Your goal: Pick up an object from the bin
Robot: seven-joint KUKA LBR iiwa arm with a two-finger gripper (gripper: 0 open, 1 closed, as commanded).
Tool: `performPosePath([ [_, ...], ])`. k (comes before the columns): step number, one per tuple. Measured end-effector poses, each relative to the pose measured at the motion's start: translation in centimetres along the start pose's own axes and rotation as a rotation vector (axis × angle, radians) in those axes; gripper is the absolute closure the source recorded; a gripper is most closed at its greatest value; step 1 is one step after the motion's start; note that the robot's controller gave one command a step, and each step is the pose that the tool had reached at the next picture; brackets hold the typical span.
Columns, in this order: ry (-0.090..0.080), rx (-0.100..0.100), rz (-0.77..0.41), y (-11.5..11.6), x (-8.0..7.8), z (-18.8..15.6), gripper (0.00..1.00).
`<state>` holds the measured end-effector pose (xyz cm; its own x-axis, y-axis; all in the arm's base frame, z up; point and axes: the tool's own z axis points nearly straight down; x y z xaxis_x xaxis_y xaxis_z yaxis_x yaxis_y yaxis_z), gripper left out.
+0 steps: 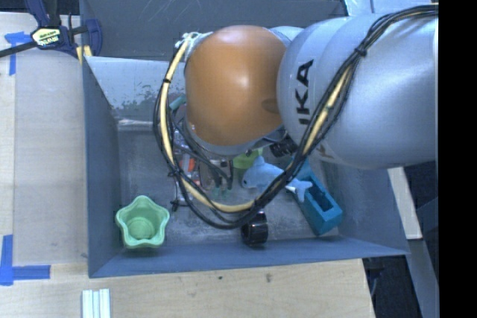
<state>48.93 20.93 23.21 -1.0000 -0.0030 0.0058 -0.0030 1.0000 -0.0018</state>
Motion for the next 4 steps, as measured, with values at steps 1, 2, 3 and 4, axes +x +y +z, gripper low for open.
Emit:
performPosePath([
  [1,-0.008,-0.003,0.003,-0.1,-0.2,-0.5,0.0],
  [2,-0.01,-0.004,0.019,-0.1,-0.5,5.0,0.0],
  [3,-0.01,-0.002,-0.096,0.6,-0.8,10.3,0.0],
  [4,-0.021,0.004,0.06,2.1,-0.5,13.5,1.0],
])
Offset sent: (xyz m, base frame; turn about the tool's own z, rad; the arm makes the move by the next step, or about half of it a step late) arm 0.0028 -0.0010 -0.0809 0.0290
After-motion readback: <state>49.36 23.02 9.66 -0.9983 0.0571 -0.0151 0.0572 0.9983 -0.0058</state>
